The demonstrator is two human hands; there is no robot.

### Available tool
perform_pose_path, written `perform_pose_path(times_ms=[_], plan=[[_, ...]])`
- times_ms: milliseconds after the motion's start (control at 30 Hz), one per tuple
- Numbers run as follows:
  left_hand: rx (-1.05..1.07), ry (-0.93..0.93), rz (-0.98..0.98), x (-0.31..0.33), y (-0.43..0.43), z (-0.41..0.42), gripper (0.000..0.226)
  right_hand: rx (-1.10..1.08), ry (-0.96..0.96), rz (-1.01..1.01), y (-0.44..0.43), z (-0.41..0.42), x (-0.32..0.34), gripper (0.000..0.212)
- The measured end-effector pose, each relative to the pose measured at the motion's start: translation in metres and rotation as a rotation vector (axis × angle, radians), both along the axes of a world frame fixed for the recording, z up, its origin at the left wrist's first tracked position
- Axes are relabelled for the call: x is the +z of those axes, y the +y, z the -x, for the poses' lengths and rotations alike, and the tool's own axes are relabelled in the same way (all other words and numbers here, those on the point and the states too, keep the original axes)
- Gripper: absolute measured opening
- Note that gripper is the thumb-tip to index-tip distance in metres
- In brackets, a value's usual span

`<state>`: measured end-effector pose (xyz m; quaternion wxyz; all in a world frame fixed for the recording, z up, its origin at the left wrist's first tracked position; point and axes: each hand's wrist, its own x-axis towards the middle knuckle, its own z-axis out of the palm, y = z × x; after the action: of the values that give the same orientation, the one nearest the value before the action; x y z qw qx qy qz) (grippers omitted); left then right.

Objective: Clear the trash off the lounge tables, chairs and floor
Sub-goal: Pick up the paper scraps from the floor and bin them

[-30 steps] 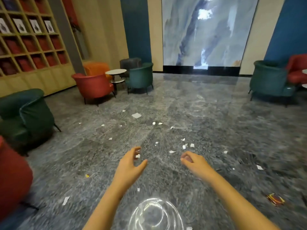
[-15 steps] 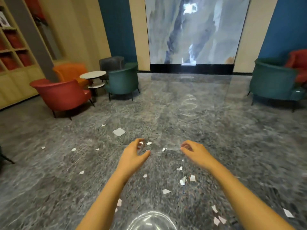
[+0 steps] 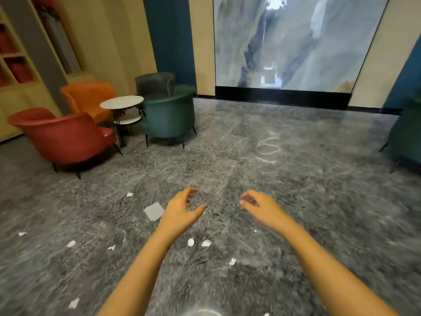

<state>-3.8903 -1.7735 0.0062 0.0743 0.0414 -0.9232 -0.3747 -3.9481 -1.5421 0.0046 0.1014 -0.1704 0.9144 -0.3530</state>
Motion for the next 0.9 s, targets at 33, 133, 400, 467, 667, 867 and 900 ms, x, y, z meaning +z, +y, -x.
perform_pose_path(times_ms=[33,133,400,467,667,867,900], plan=[[0.004,-0.005,-0.002,0.001,-0.006,0.033,0.051,0.001,-0.011,-0.001,-0.007,0.032,0.000,0.030],[0.018,-0.025,-0.025,0.011,-0.020,0.131,0.051,-0.019,-0.071,0.010,-0.018,0.124,0.003,0.027],[0.084,-0.051,-0.030,-0.002,-0.041,0.365,0.049,0.012,-0.089,0.015,-0.039,0.377,-0.013,0.028],[0.132,-0.036,-0.023,-0.011,-0.054,0.418,0.048,0.072,-0.085,0.037,-0.059,0.447,-0.019,0.027],[0.414,-0.038,-0.074,-0.004,-0.103,0.545,0.049,0.341,-0.083,0.015,-0.144,0.626,-0.009,0.024],[0.722,-0.028,-0.104,0.001,-0.173,0.613,0.049,0.633,-0.060,-0.013,-0.272,0.743,-0.001,0.026],[0.770,-0.028,-0.107,-0.003,-0.186,0.621,0.048,0.688,-0.046,-0.022,-0.293,0.756,-0.004,0.027]])
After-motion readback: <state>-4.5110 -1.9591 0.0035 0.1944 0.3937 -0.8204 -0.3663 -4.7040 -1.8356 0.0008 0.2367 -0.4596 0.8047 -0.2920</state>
